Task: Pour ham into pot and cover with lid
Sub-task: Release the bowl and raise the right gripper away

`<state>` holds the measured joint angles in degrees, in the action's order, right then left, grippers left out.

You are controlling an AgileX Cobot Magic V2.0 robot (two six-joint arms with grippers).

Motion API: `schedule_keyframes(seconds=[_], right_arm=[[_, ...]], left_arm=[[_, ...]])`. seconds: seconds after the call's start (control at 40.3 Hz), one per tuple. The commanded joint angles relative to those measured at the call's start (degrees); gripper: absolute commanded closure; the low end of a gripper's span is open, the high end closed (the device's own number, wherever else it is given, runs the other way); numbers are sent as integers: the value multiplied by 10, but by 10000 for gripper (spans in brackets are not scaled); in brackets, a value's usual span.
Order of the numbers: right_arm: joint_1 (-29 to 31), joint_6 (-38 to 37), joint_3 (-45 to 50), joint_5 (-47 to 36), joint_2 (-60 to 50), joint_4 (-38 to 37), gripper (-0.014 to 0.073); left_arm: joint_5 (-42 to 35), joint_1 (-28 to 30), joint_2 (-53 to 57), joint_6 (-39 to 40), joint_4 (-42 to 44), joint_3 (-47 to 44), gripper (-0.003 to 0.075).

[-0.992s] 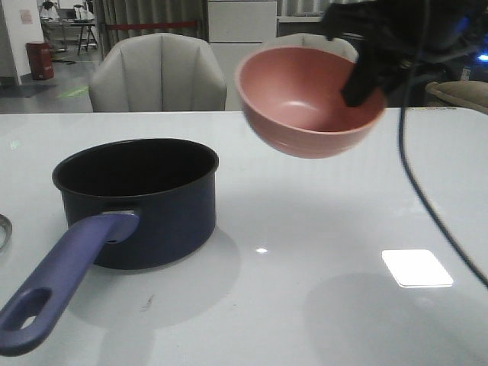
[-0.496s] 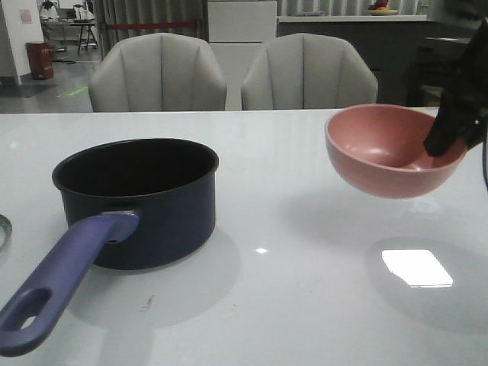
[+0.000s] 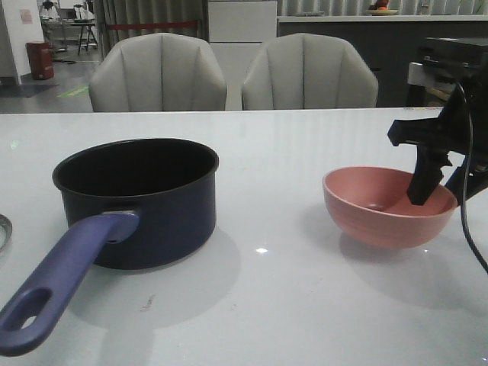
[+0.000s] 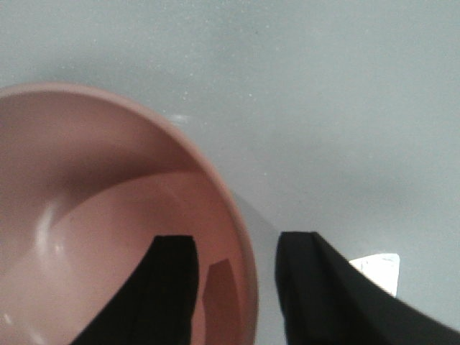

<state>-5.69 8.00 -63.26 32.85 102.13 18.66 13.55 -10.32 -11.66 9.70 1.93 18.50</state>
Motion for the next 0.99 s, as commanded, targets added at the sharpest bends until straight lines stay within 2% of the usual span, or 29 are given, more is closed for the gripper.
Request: schedule_keyframes(seconds=[0.0,0.223,0.496,0.744,0.967], right_arm=[[2,3,-19,-23,-33,6,148],[2,65,-17,-20,-103,6,148],[-6,69,30,-60,-255,7,148],[-70,69,140,-171,-394,7,151],[-88,68,260,-207,-521,7,151]], left_arm=[[-46,-5,-5,0,-1,15,117],[-46,-5,-5,0,-1,15,117],[-46,-5,-5,0,-1,15,117],[-46,-5,-5,0,-1,15,117],[-46,-5,-5,0,-1,15,117]])
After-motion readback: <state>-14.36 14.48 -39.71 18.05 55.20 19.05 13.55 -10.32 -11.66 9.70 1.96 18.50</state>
